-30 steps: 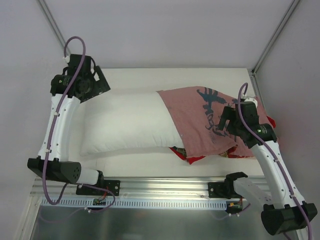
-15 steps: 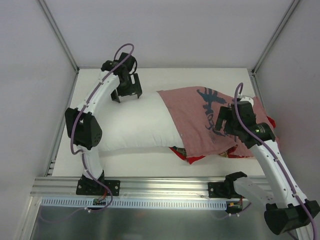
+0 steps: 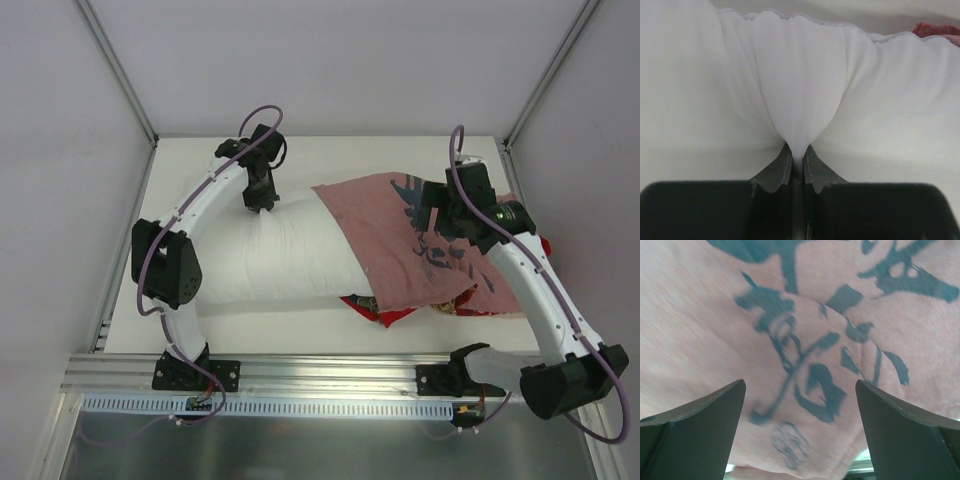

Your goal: Remove the pillowcase from the pillow

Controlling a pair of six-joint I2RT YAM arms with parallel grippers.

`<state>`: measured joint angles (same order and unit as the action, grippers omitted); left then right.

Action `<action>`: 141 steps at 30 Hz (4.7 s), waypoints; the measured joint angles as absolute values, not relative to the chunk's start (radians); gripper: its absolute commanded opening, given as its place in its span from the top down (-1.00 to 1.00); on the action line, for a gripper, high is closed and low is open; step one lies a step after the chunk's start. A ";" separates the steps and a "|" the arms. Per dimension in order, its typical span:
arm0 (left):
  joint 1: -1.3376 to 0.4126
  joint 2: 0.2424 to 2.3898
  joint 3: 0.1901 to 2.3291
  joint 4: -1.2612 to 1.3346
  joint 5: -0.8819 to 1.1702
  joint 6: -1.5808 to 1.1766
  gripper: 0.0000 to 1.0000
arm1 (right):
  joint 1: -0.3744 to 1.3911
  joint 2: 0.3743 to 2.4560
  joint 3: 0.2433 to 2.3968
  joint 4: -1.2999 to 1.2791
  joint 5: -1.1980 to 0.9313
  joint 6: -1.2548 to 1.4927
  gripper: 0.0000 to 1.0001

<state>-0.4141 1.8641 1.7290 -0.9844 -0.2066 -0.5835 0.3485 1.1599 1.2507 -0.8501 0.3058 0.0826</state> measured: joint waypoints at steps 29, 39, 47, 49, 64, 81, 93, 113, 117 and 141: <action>-0.474 1.564 1.549 -0.945 -0.106 -0.558 1.00 | 0.282 1.918 1.851 -0.849 -0.082 0.192 0.99; -0.336 1.406 1.468 -0.953 -0.064 -0.518 1.00 | 0.152 1.722 1.790 -0.865 -0.010 0.196 0.84; -0.273 1.358 1.456 -0.990 -0.060 -0.478 1.00 | 0.099 1.713 1.721 -0.833 0.068 0.189 0.99; -0.273 1.358 1.456 -0.991 -0.051 -0.476 1.00 | 0.100 1.713 1.712 -0.825 0.071 0.190 0.99; -0.424 1.580 1.788 -1.067 -0.108 -0.524 -0.96 | 0.186 1.681 1.641 -0.778 0.098 0.163 0.98; -0.037 1.811 1.834 -1.136 -0.109 -0.660 -0.97 | 0.238 1.596 1.539 -0.752 0.125 0.141 0.98; -0.037 1.918 1.702 -1.002 0.031 -0.662 1.00 | 0.275 1.593 1.512 -0.737 0.142 0.138 0.99; 0.237 1.441 1.509 -0.972 0.097 -0.655 1.00 | 0.048 1.571 1.387 -0.692 -0.032 0.252 0.99; 0.246 1.441 1.499 -0.968 0.101 -0.641 1.00 | 0.047 1.571 1.385 -0.673 -0.043 0.271 0.99; 0.303 1.418 1.499 -0.965 0.198 -0.585 1.00 | 0.191 1.993 1.623 -0.637 -0.213 0.483 0.74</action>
